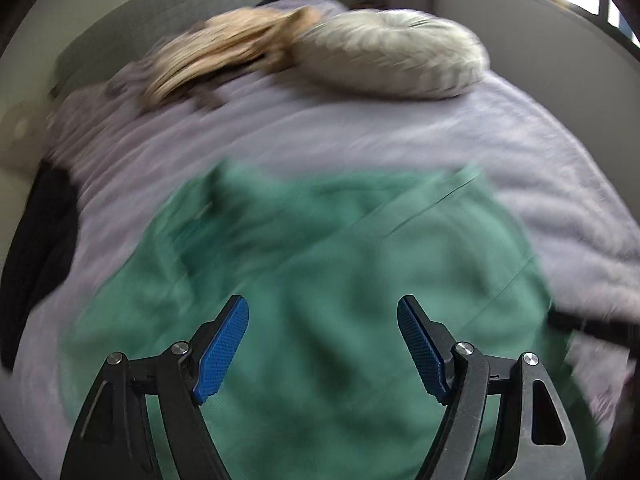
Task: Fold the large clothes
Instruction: 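Lay the folded side flat and open the left then right gripper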
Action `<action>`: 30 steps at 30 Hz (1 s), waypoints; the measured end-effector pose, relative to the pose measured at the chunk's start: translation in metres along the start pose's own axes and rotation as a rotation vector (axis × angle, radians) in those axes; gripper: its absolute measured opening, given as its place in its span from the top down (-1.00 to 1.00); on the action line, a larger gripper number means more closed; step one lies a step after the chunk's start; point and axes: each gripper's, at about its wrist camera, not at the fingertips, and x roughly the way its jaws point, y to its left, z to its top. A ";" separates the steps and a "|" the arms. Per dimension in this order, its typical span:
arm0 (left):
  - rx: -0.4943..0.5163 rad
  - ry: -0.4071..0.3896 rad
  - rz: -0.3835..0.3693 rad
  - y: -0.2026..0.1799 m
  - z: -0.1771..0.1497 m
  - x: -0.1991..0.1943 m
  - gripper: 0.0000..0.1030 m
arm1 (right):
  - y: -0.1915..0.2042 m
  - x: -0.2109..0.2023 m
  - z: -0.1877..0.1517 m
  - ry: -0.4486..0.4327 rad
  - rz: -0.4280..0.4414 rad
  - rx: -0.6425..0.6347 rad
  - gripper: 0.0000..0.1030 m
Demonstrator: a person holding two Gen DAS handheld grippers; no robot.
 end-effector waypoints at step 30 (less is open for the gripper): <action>-0.342 0.227 0.152 0.148 -0.141 -0.016 -0.54 | 0.050 -0.013 -0.026 0.110 -0.242 -0.167 0.10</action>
